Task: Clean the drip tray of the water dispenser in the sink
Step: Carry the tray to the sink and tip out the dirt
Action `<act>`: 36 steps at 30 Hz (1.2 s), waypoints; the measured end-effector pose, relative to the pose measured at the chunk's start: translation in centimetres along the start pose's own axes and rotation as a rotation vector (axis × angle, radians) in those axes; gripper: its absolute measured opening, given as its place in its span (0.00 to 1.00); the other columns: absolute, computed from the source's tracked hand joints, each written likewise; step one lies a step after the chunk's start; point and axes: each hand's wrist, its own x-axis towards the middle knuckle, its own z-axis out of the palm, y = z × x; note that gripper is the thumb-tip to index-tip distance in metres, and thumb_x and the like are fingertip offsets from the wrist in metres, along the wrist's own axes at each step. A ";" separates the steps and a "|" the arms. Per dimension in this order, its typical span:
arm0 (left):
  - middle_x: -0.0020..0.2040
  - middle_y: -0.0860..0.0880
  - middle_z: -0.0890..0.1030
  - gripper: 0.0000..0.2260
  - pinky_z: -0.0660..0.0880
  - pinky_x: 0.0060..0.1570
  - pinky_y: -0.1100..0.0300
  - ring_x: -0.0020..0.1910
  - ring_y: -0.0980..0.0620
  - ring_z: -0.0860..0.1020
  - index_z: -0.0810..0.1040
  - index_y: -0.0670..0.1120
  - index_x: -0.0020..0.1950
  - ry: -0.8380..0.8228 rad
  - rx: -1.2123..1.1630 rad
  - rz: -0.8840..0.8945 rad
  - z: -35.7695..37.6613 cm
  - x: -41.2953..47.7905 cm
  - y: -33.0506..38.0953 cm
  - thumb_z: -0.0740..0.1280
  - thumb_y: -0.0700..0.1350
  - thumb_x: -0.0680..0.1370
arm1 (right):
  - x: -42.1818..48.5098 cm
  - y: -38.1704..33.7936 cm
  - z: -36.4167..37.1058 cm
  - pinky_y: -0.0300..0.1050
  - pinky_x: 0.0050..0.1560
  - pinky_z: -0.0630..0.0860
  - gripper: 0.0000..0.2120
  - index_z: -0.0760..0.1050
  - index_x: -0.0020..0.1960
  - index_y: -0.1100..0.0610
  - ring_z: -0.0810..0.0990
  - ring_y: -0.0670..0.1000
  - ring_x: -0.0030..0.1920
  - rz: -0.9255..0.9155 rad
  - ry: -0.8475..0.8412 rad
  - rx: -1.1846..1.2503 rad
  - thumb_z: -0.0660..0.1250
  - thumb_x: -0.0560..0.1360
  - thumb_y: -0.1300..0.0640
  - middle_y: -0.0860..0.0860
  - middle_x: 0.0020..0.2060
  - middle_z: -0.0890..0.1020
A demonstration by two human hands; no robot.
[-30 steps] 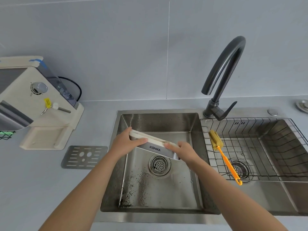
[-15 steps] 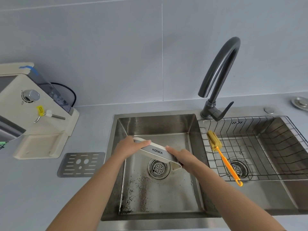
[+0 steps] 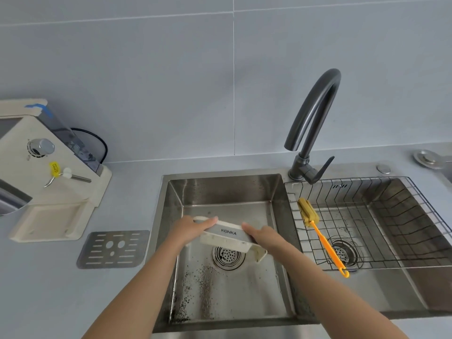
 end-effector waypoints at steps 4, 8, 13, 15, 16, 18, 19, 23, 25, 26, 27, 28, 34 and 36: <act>0.51 0.45 0.81 0.27 0.76 0.50 0.55 0.48 0.48 0.79 0.79 0.44 0.53 0.009 -0.002 0.025 0.1 0.1 0.0 0.64 0.65 0.69 | -0.3 -0.1 -0.1 0.43 0.46 0.71 0.24 0.74 0.40 0.60 0.74 0.50 0.39 -0.039 0.032 -0.047 0.59 0.74 0.38 0.53 0.38 0.76; 0.43 0.49 0.78 0.32 0.74 0.41 0.56 0.43 0.50 0.78 0.75 0.42 0.50 0.207 0.004 0.096 -1.8 -0.1 1.6 0.63 0.70 0.66 | -0.6 -1.9 -1.3 0.41 0.37 0.71 0.25 0.71 0.33 0.58 0.74 0.49 0.36 -0.116 0.169 0.003 0.60 0.72 0.36 0.51 0.33 0.76; 0.42 0.48 0.78 0.23 0.75 0.50 0.55 0.45 0.48 0.78 0.79 0.44 0.45 0.025 0.003 0.019 1.1 -1.2 -0.3 0.64 0.64 0.70 | -1.2 0.3 0.2 0.46 0.54 0.72 0.29 0.77 0.51 0.67 0.75 0.53 0.44 -0.009 -0.009 -0.101 0.58 0.75 0.40 0.61 0.47 0.81; 0.39 0.49 0.79 0.25 0.76 0.42 0.58 0.40 0.50 0.78 0.80 0.44 0.47 0.065 -0.012 0.074 0.3 -1.0 0.1 0.64 0.65 0.69 | -1.1 -0.1 -0.2 0.45 0.53 0.73 0.26 0.77 0.42 0.62 0.76 0.51 0.40 -0.054 0.009 -0.068 0.58 0.74 0.39 0.56 0.40 0.79; 0.39 0.50 0.78 0.27 0.74 0.39 0.60 0.40 0.51 0.78 0.79 0.43 0.49 0.100 -0.014 0.089 -0.3 -0.9 0.5 0.64 0.66 0.68 | -1.1 -0.5 -0.5 0.44 0.49 0.74 0.25 0.74 0.36 0.59 0.75 0.50 0.37 -0.071 0.034 -0.040 0.58 0.74 0.38 0.53 0.36 0.77; 0.46 0.49 0.78 0.31 0.74 0.43 0.58 0.47 0.49 0.78 0.77 0.43 0.52 0.169 -0.015 0.081 -0.8 -0.8 0.8 0.63 0.69 0.66 | -0.9 -0.9 -0.8 0.39 0.38 0.71 0.24 0.68 0.30 0.56 0.72 0.47 0.32 -0.098 0.103 0.000 0.59 0.73 0.37 0.50 0.30 0.73; 0.48 0.48 0.78 0.31 0.75 0.46 0.56 0.47 0.49 0.78 0.77 0.43 0.53 0.158 -0.003 0.076 -0.6 -0.9 0.8 0.63 0.69 0.67 | -1.0 -0.7 -0.7 0.38 0.36 0.69 0.24 0.67 0.29 0.55 0.71 0.47 0.32 -0.098 0.107 0.007 0.59 0.73 0.37 0.49 0.29 0.73; 0.49 0.49 0.75 0.31 0.72 0.51 0.58 0.51 0.48 0.77 0.75 0.41 0.58 0.003 0.061 0.011 1.2 -1.5 -0.4 0.64 0.65 0.69 | -1.2 1.8 0.7 0.41 0.44 0.71 0.22 0.72 0.33 0.55 0.74 0.47 0.34 0.007 -0.008 -0.047 0.58 0.74 0.38 0.50 0.33 0.76; 0.39 0.53 0.75 0.26 0.72 0.41 0.62 0.40 0.52 0.78 0.78 0.43 0.50 0.023 0.080 0.065 0.9 -1.4 -0.1 0.63 0.66 0.70 | -1.2 1.9 0.6 0.40 0.41 0.71 0.23 0.72 0.33 0.57 0.74 0.48 0.34 -0.003 0.025 -0.019 0.58 0.73 0.37 0.50 0.33 0.76; 0.33 0.53 0.74 0.22 0.71 0.36 0.63 0.33 0.55 0.75 0.78 0.48 0.43 0.051 0.084 0.093 0.6 -1.4 0.0 0.62 0.66 0.69 | -1.1 1.7 0.4 0.40 0.39 0.70 0.24 0.72 0.34 0.58 0.75 0.49 0.36 -0.015 0.064 -0.010 0.59 0.73 0.37 0.51 0.33 0.76; 0.31 0.53 0.72 0.19 0.70 0.33 0.64 0.31 0.56 0.73 0.74 0.52 0.36 0.077 0.091 0.096 0.5 -1.4 0.2 0.62 0.67 0.69 | -1.1 1.5 0.3 0.41 0.40 0.70 0.25 0.72 0.36 0.59 0.75 0.50 0.38 -0.023 0.098 -0.008 0.59 0.73 0.37 0.51 0.35 0.76; 0.31 0.53 0.72 0.18 0.69 0.33 0.64 0.31 0.56 0.72 0.72 0.53 0.35 0.084 0.095 0.093 0.4 -1.5 0.2 0.62 0.67 0.69 | -1.2 1.5 0.3 0.41 0.42 0.70 0.26 0.73 0.39 0.60 0.75 0.52 0.41 -0.024 0.106 -0.010 0.59 0.73 0.36 0.52 0.37 0.76; 0.45 0.50 0.75 0.25 0.69 0.43 0.60 0.45 0.49 0.77 0.74 0.45 0.46 0.040 0.060 0.010 1.8 -1.8 -1.4 0.63 0.67 0.68 | -1.4 2.5 0.9 0.41 0.44 0.72 0.27 0.77 0.43 0.62 0.77 0.51 0.41 0.029 0.013 -0.050 0.58 0.74 0.37 0.54 0.40 0.78; 0.37 0.52 0.77 0.24 0.69 0.35 0.61 0.36 0.54 0.76 0.73 0.48 0.38 0.140 0.056 0.055 1.5 -1.6 -1.2 0.62 0.70 0.67 | -1.4 1.9 0.5 0.40 0.39 0.69 0.25 0.72 0.36 0.59 0.75 0.50 0.39 0.007 0.098 -0.047 0.58 0.73 0.36 0.52 0.36 0.75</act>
